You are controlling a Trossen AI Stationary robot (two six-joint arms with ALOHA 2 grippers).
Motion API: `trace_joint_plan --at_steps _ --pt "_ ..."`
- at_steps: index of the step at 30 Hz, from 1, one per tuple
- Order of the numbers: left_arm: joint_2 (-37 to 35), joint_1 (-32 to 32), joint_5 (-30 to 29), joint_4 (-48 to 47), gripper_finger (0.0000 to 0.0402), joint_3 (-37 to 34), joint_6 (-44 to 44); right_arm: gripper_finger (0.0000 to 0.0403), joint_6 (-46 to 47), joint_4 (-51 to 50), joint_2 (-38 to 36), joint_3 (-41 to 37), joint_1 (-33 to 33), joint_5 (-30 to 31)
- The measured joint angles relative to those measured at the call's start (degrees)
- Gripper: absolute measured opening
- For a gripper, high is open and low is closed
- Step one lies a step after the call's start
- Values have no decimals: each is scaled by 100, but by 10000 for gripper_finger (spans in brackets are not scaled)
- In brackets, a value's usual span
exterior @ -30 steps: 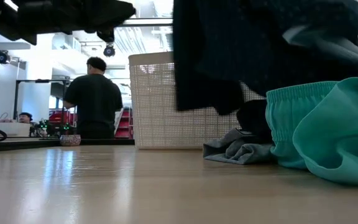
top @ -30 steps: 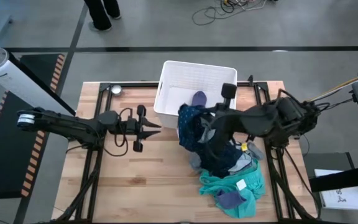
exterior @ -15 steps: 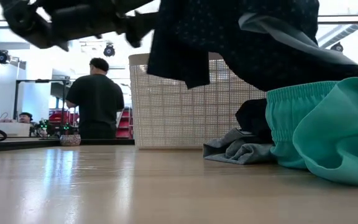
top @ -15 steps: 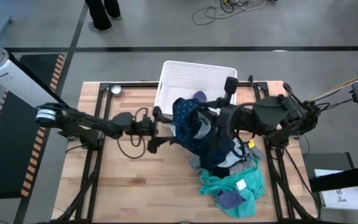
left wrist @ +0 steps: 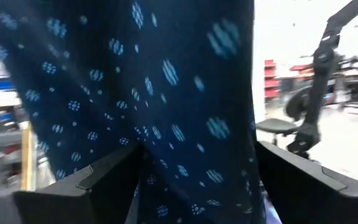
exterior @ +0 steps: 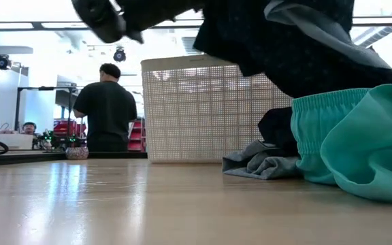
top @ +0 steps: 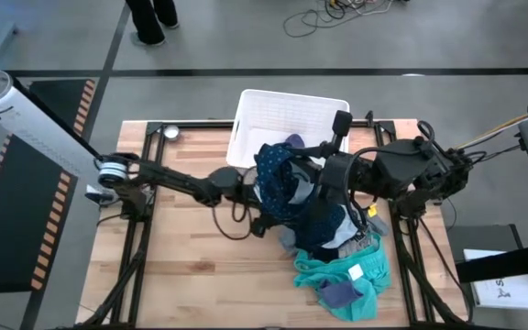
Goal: Sort clothes
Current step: Put the dark blue polo shirt into the laundry bin
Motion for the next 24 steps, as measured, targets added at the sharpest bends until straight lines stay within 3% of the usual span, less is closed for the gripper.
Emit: trace_joint_plan --at_steps 7,11,15,21,24 --pt "898 -81 527 -2 315 1321 -284 2 0 91 0 0 2 -4" --pt "1238 -111 936 -375 297 1965 -450 2 2 84 0 0 2 -20" --pt "1403 -141 647 -974 224 2394 -268 2 4 82 0 0 2 -24" --pt "1393 -127 458 -1174 27 2537 -151 2 4 84 20 0 -9 -31" --pt "1286 -75 418 -1202 18 2432 -156 2 3 88 20 0 -7 -26"
